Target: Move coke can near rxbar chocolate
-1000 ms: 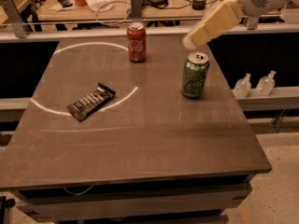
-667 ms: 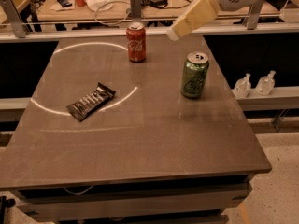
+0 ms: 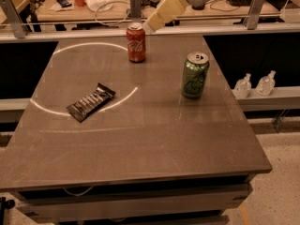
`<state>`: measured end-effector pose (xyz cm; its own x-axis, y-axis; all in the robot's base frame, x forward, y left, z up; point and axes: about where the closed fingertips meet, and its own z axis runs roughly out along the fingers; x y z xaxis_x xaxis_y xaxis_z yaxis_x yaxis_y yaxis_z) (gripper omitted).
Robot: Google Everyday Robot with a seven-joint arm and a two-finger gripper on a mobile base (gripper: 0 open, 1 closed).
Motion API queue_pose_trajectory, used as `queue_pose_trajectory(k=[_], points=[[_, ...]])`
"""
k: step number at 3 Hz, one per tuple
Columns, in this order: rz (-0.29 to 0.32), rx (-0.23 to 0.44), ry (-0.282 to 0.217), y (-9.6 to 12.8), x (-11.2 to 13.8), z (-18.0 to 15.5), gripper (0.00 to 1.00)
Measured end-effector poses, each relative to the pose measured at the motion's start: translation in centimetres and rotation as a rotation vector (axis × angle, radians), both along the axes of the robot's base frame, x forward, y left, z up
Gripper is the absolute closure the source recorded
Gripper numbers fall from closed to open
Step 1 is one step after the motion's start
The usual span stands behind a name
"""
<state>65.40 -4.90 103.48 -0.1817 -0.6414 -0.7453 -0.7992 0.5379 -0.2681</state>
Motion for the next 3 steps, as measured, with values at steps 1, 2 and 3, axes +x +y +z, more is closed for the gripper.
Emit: queue_pose_trajectory(k=[1, 2, 3], points=[[-0.012, -0.013, 0.022, 0.6, 0.1, -1.3, 0.00], [-0.059, 0.030, 0.083, 0.2, 1.1, -5.2, 0.00], [-0.098, 0.094, 0.126, -1.4, 2.9, -8.9, 0.00]])
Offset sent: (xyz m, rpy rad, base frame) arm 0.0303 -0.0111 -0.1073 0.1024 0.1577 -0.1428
